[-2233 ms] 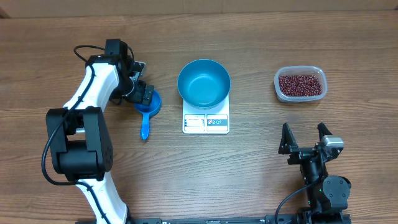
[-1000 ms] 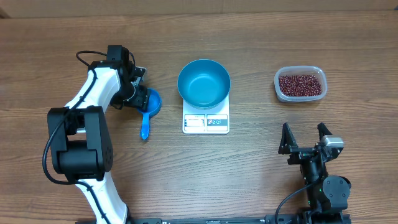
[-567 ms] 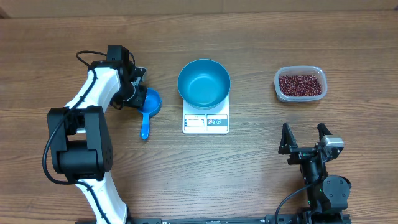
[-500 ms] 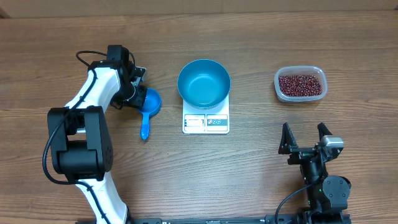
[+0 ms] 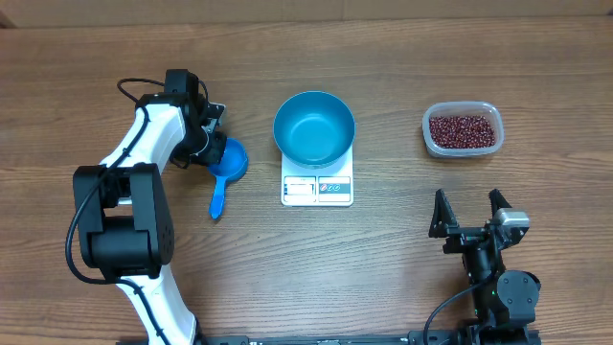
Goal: Scoop item into bowl and weigh 150g on scale
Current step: 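Lower the left gripper and close it on the blue scoop's rim, then lift the blue scoop with the left gripper over the teal bowl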
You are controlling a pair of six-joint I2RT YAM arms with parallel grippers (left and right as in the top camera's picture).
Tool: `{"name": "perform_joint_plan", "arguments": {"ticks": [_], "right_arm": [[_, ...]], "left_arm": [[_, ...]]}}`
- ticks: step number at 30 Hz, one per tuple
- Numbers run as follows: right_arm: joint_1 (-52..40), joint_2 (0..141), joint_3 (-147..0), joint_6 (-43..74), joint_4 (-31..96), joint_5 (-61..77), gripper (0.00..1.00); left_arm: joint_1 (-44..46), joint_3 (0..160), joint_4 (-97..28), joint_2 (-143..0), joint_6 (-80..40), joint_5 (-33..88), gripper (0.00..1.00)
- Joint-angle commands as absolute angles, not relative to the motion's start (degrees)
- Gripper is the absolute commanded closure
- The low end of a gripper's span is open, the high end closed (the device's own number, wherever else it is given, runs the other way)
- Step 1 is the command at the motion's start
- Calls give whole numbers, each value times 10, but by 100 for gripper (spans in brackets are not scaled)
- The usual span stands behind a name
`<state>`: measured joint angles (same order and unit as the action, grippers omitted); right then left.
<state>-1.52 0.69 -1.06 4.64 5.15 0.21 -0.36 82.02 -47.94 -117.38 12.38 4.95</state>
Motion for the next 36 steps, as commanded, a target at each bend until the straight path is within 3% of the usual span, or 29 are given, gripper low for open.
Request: {"name": "perform_joint_plan", "arguments": {"ticks": [1, 12, 24, 28, 33, 36], "right_arm": [[-14, 2, -4, 44, 48, 5, 0], [-14, 2, -4, 44, 48, 5, 0], [-14, 2, -4, 44, 48, 5, 0], [-14, 2, -4, 44, 48, 5, 0], [-14, 2, -4, 44, 48, 5, 0], [-14, 2, -4, 44, 48, 5, 0]], "left_arm": [[-3, 817, -479, -1178, 116, 58, 96], [-3, 845, -500, -1171, 97, 60, 96], [-3, 1115, -677, -1125, 2, 60, 96], [-3, 1183, -711, -1090, -112, 60, 96], [-3, 1212, -753, -1032, -427, 69, 96], [-3, 1212, -803, -1005, -541, 131, 96]]}}
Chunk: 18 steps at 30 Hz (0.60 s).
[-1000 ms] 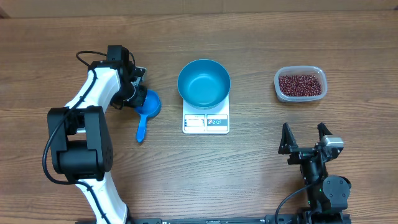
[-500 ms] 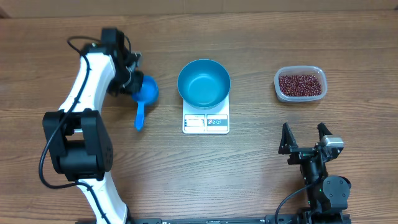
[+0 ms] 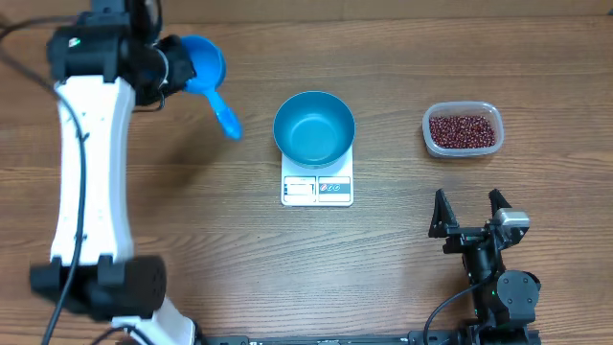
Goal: Scoop item into bowl and weigh 150g on scale
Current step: 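Lift the blue scoop with the left gripper over the teal bowl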
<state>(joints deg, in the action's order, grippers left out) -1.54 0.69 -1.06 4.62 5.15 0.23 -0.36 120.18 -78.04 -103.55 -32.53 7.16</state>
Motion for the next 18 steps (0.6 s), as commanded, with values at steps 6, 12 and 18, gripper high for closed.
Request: {"name": "perform_joint_plan", "arguments": {"ticks": [6, 12, 18], "right_arm": [[-14, 2, -4, 44, 48, 5, 0], [-14, 2, -4, 44, 48, 5, 0], [-14, 2, -4, 44, 48, 5, 0]], "left_arm": [[5, 1211, -874, -993, -549, 206, 96], [52, 1211, -948, -997, -561, 178, 96], [134, 1209, -968, -997, -661, 62, 96]]}}
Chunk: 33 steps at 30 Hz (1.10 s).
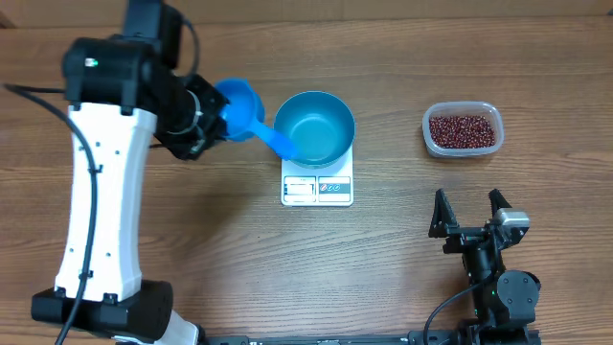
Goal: Scoop item into bowl and weigh 150g on scale
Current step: 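Lift the blue scoop with the left gripper over the teal bowl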
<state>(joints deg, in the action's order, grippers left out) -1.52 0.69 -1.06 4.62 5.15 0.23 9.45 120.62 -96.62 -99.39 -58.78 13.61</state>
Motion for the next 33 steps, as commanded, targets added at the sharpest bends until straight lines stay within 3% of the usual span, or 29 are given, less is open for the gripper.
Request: {"name": "perform_joint_plan", "arguments": {"ticks": [1, 12, 25, 33], "right_arm": [[-14, 2, -4, 44, 48, 5, 0], [-14, 2, -4, 44, 48, 5, 0], [-14, 2, -4, 47, 48, 8, 0], [-14, 2, -76, 212, -10, 32, 0]], "left_arm": [[154, 1209, -968, -997, -682, 42, 96], [290, 1209, -968, -997, -854, -52, 96], [305, 1209, -968, -997, -875, -39, 96], [304, 1209, -968, -997, -875, -34, 96]]}}
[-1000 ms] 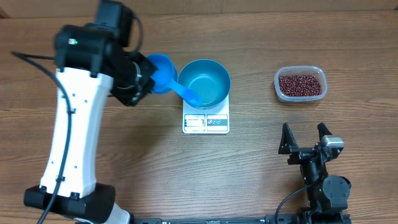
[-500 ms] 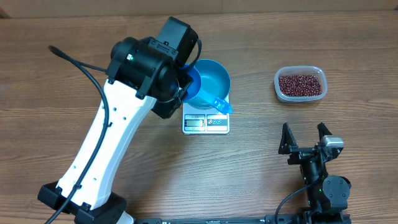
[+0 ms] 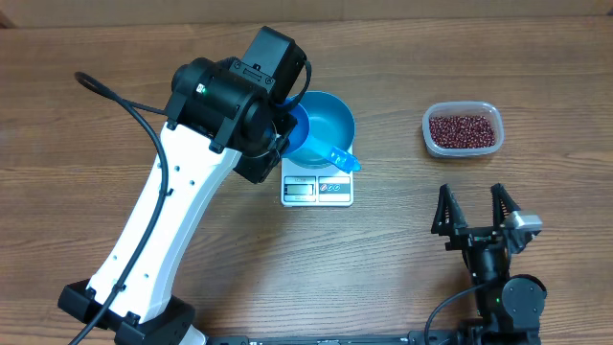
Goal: Scoop item into bowl and weigh 150g on scale
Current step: 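Lift the blue scoop with the left gripper over the teal bowl, then swing the right gripper toward the scoop's handle held by the left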
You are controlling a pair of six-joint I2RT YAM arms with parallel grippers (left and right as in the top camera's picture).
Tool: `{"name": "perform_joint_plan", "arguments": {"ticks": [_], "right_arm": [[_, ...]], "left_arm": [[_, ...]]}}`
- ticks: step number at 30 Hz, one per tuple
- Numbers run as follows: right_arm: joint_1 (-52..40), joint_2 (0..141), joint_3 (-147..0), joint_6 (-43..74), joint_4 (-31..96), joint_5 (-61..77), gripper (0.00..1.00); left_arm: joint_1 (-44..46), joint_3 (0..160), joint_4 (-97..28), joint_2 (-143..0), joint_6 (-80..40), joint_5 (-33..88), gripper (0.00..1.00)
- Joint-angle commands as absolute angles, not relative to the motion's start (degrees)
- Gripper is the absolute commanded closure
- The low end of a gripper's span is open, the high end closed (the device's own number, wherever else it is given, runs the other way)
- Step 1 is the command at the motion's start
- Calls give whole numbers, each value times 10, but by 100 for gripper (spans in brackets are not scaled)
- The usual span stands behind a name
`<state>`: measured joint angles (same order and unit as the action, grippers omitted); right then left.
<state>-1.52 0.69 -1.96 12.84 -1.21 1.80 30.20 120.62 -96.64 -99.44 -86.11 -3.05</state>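
A blue bowl [image 3: 329,120] stands on the white scale [image 3: 317,190] at the table's middle. My left arm reaches over from the left, and its gripper [image 3: 284,137], mostly hidden under the wrist, is shut on the blue scoop [image 3: 298,127]. The scoop's cup hangs over the bowl's left side, while its handle [image 3: 345,161] points to the bowl's front right rim. A clear tub of red beans [image 3: 463,129] sits at the right. Near the front right edge my right gripper [image 3: 476,213] stands open and holds nothing.
The left arm's white link [image 3: 163,230] slants across the left half of the table from its base at the front left. Brown tabletop [image 3: 402,77] lies between the scale and the bean tub.
My left gripper has moved right with the scoop, from left of the bowl to over it, and the handle now points front right. The right gripper shifted slightly right and stays open.
My left gripper was at the scoop lying on the table left of the scale. Then it held the scoop up at the far left. Then the scoop was next to the bowl's left rim, and now it hangs over the bowl.
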Motion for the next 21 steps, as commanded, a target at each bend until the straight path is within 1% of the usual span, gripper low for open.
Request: {"name": "perform_joint_plan", "arguments": {"ticks": [1, 3, 4, 7, 12, 15, 16, 18, 21], "right_arm": [[-14, 2, -93, 220, 1, 32, 0], [-14, 5, -147, 244, 43, 41, 0], [-14, 14, -194, 255, 75, 71, 0], [-14, 51, -298, 258, 149, 117, 0], [-14, 166, -488, 257, 332, 132, 0], [-14, 243, -571, 251, 419, 199, 0], [-14, 274, -596, 251, 445, 245, 0], [-14, 329, -621, 253, 457, 352, 0], [-14, 371, -620, 256, 439, 378, 0]], "left_arm": [[304, 1209, -968, -997, -875, -34, 96], [304, 1209, -967, -997, -875, -34, 96], [304, 1209, -966, -997, -875, -34, 96], [304, 1209, -966, -997, -884, -34, 96], [304, 1209, -966, -997, -884, -34, 96], [304, 1209, -966, -997, -888, -33, 96], [304, 1209, -966, -997, -888, -31, 96], [304, 1209, -966, -997, -893, -29, 96], [304, 1209, -966, -997, -908, -26, 96]]}}
